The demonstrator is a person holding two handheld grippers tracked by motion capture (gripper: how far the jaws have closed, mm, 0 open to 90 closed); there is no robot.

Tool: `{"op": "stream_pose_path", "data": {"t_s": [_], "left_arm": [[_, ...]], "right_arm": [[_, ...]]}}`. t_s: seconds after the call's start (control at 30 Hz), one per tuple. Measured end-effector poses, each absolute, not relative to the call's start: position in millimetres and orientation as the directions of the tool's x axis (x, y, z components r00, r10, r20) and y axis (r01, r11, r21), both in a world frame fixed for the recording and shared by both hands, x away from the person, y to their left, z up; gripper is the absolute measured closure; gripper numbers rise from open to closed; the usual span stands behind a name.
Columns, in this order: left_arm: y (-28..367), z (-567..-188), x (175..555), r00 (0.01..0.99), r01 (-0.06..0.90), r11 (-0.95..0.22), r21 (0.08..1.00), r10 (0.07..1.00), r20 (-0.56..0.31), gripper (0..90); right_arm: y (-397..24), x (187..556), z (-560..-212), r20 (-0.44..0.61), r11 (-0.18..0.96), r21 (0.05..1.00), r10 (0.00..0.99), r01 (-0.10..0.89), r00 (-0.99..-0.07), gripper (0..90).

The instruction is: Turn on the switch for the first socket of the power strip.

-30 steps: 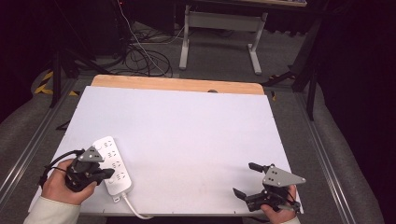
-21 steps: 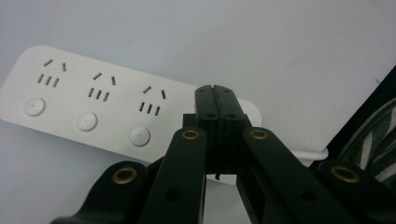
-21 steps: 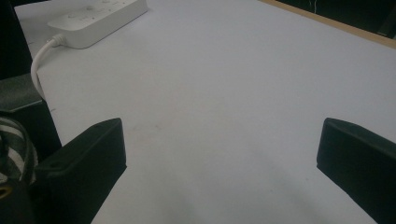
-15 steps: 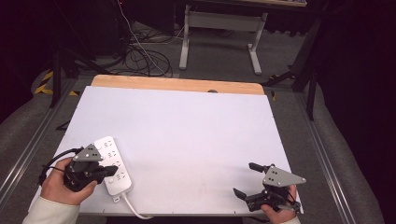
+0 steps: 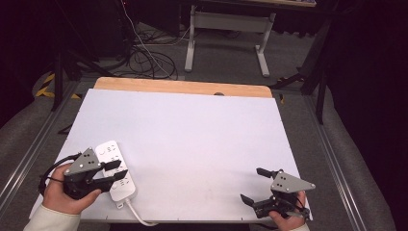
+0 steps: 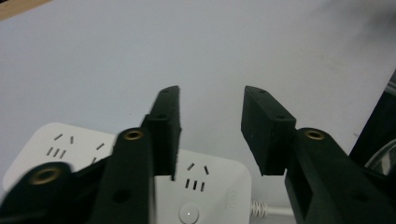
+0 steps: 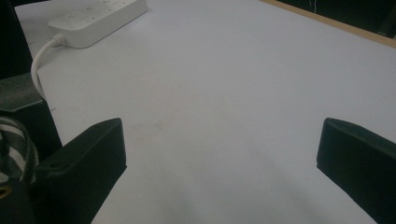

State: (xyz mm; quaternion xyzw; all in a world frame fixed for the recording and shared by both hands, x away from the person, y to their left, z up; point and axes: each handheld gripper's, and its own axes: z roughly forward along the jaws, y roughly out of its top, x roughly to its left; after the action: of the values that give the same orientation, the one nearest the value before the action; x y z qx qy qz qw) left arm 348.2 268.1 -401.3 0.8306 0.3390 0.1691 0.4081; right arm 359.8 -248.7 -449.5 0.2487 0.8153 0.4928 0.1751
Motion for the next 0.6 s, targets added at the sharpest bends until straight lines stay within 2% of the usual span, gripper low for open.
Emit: {"op": "stream_pose_path", "data": {"t_s": [0.1, 0.23, 0.27, 0.47, 0.6], "left_arm": [[271, -402, 348, 0.702, 0.418, -0.399, 0.816, 0.712, -0.011, 51.4], [275, -403, 346, 0.676, 0.391, -0.359, 0.848, 0.737, 0.001, 30.8], [276, -403, 345, 0.671, 0.394, -0.356, 0.847, 0.742, 0.0, 30.8], [285, -409, 340, 0.659, 0.371, -0.295, 0.881, 0.752, -0.025, 17.4], [292, -414, 336, 0.659, 0.336, -0.288, 0.897, 0.752, -0.005, 12.7]], "right_arm": [[-249, 360, -450, -0.04, 0.39, 0.891, 0.577, 0.233, -0.816, 2.0], [-249, 360, -450, -0.039, 0.39, 0.891, 0.577, 0.234, -0.816, 2.0], [-249, 360, -450, -0.039, 0.39, 0.891, 0.577, 0.234, -0.816, 2.0], [-249, 359, -449, -0.038, 0.386, 0.893, 0.577, 0.232, -0.816, 2.0], [-250, 359, -449, -0.039, 0.386, 0.894, 0.576, 0.23, -0.816, 2.0]]}}
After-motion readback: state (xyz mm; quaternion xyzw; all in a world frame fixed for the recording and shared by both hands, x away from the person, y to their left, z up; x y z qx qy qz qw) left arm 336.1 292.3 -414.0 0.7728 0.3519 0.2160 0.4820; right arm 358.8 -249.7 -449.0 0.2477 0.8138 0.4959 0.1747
